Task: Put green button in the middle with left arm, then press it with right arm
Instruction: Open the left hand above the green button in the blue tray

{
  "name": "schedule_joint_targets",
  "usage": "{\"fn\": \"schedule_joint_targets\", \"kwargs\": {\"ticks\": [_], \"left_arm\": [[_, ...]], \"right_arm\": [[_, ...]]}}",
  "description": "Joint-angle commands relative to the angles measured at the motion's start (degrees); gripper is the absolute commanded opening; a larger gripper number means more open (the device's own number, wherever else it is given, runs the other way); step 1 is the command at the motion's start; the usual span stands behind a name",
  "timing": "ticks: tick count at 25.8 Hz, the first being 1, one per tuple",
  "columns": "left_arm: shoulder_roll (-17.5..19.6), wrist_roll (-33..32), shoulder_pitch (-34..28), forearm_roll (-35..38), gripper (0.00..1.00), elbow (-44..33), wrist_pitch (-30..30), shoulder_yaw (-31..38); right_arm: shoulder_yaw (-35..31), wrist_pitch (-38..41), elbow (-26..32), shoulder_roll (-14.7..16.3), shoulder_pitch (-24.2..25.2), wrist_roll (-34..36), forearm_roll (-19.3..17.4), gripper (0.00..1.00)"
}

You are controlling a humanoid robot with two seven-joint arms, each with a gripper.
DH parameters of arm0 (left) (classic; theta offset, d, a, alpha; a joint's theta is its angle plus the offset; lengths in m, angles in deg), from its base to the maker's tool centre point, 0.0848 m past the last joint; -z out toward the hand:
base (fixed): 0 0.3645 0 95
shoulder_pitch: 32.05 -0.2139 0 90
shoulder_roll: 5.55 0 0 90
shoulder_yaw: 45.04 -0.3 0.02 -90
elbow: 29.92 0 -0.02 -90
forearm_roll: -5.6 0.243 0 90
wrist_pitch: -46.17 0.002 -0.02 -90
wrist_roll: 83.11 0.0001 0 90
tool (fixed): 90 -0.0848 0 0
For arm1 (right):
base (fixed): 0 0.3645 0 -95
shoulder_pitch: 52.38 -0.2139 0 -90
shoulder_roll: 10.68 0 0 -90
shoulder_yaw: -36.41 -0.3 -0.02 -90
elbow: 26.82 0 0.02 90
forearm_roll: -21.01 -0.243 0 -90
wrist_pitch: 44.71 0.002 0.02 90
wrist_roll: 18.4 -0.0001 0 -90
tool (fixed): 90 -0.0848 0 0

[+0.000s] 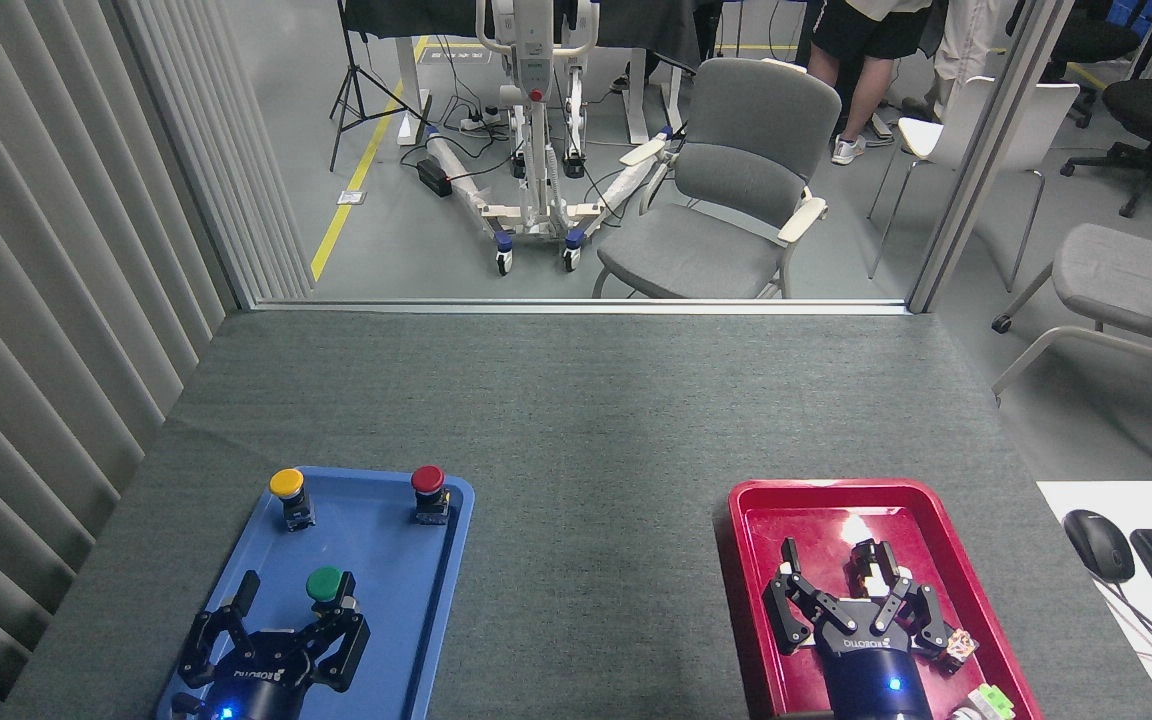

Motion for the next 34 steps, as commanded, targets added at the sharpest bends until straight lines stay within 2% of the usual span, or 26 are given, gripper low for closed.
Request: {"fn": "schedule_joint_targets", "kwargs": {"ticks": [1,5,11,14,20,22,26,34], "left_arm": [[0.15,-0.91,1.07,0.22,1.0,0.26,-0.86,0.07],[-0.2,-1.18,1.33,-0.14,1.0,2.73,-0.68,0.07],[-0.37,-1.09,1.16,-0.22,1.0,1.05,-0.07,-0.02],[-2.04,-0.82,1.51,-0.22,1.0,0.97,0.11,0.15],[-2.13,-0.82,1.33,-0.13,1.0,0.7,0.11,0.24],[-4.24,-0.91,1.16,0.13,1.0,0.7,0.64,0.94],[-4.5,-1.18,0.63,0.57,1.0,-0.26,0.64,1.03],[-4.06,2.34,-1.74,0.66,0.99,8.96,0.81,1.38]], "right_arm": [[0.08,-0.01,0.3,-0.33,0.05,0.15,0.04,1.0],[-0.01,-0.01,0.3,0.02,-0.3,0.15,0.04,1.0],[0.26,-0.01,0.21,0.28,-0.04,0.15,-0.05,1.0],[0.52,0.34,0.21,0.11,0.05,0.15,-0.05,1.0],[0.61,-0.19,0.3,0.37,-0.21,0.85,-0.22,1.0],[0.61,-0.19,0.21,0.28,-0.3,0.67,-0.22,1.0],[0.61,0.34,0.56,-0.16,-0.13,0.5,-0.22,1.0],[0.61,0.25,1.09,0.63,0.49,0.15,-0.13,1.0]]}}
